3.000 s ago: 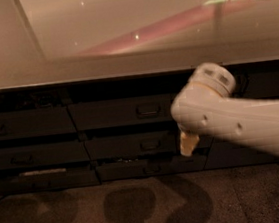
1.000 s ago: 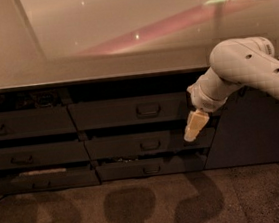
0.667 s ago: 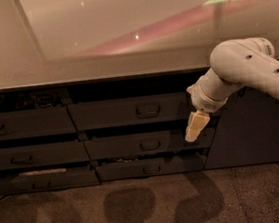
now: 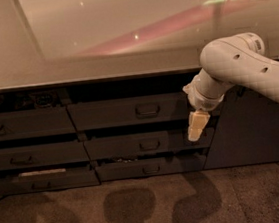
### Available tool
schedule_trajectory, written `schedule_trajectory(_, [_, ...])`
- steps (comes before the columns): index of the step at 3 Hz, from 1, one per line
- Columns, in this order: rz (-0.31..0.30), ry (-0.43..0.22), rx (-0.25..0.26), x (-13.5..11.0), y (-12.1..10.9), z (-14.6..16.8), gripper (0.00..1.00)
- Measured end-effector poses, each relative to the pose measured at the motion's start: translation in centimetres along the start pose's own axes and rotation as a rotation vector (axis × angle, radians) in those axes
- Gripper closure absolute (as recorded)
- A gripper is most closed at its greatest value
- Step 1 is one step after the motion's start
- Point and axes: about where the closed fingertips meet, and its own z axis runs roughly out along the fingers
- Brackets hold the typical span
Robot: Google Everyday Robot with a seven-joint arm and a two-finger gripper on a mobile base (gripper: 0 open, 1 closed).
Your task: Open top drawer
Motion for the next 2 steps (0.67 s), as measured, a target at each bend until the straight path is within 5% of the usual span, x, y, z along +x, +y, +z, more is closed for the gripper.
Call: schedule_trajectory(2, [0.032,0.035,0.017,0.35,-0.22,0.35,0.0])
